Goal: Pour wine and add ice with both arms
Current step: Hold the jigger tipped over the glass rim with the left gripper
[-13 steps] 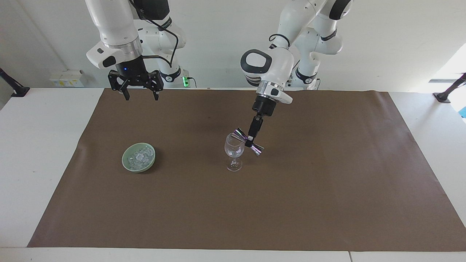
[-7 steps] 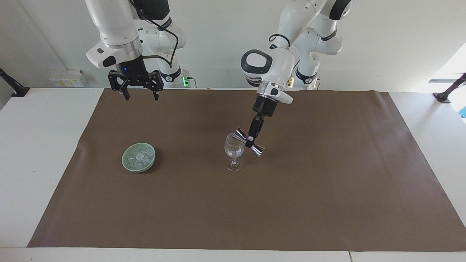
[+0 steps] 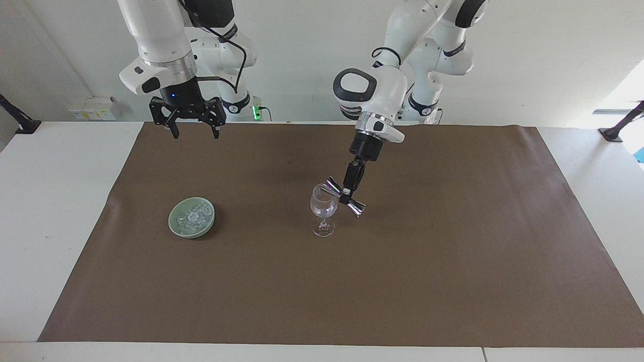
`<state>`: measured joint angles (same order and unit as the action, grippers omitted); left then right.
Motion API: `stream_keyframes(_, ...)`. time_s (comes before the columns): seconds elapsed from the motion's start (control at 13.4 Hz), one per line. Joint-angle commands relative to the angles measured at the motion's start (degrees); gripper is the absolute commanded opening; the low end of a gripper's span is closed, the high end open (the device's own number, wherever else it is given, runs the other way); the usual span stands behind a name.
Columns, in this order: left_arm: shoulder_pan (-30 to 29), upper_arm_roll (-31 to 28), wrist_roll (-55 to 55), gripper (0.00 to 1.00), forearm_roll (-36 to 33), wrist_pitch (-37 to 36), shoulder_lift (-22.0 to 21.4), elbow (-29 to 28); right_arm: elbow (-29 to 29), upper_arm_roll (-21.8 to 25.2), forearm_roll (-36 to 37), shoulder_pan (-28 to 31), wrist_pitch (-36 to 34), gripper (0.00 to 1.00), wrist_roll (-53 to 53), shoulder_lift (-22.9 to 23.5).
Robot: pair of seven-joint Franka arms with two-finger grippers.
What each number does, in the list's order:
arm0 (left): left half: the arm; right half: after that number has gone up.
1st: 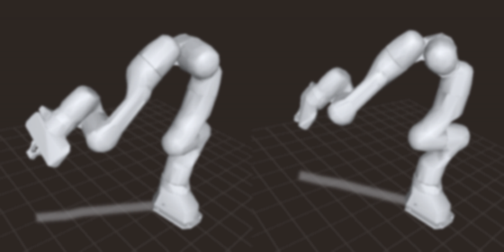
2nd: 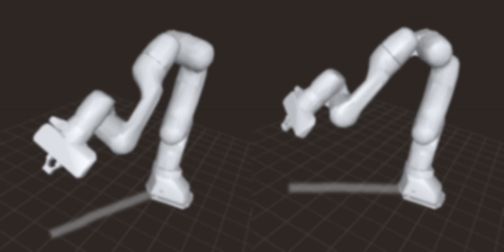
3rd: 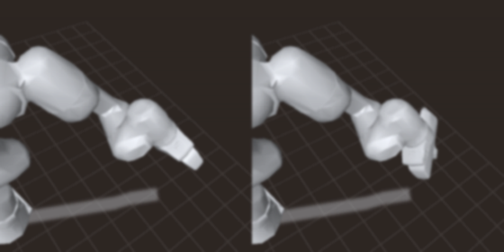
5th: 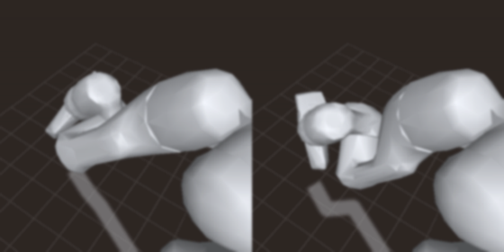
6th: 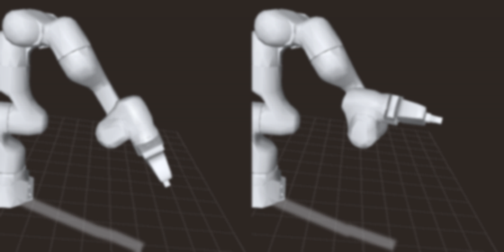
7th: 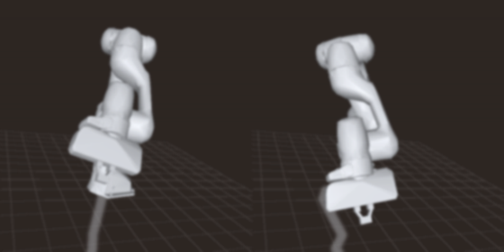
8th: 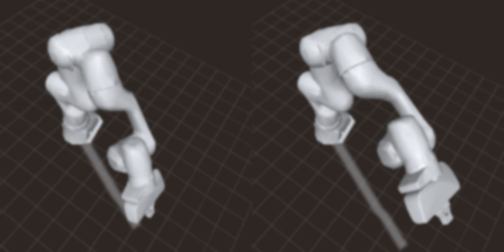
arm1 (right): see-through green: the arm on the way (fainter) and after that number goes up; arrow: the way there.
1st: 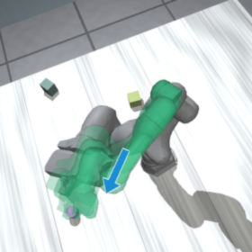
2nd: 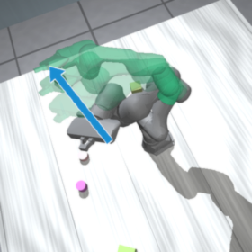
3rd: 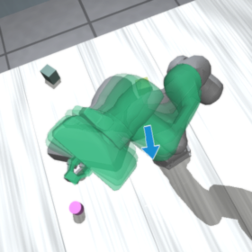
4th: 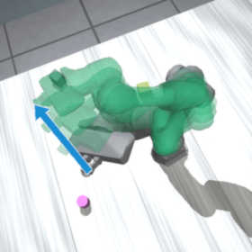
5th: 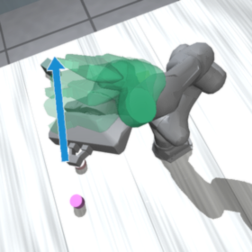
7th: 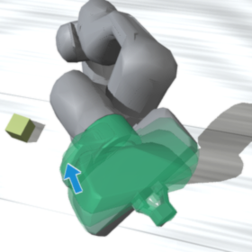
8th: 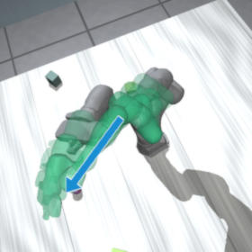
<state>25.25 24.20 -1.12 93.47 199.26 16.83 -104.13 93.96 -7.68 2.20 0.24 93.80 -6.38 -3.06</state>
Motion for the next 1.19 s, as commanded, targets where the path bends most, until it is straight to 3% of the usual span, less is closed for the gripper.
stream_keyframes(0.0,1.03,-0.82,1.29,0.0,-0.65,1.39,1.19,1.83,1.14,-0.4,-0.09,0.81,-0.45,1.0,1.46,-1.16)
stream_keyframes(1.12,1.38,-1.62,2.61,0.0,-2.23,1.48,1.98,3.06,1.14,-0.4,-0.09,0.72,-0.37,1.0,1.46,-1.16)
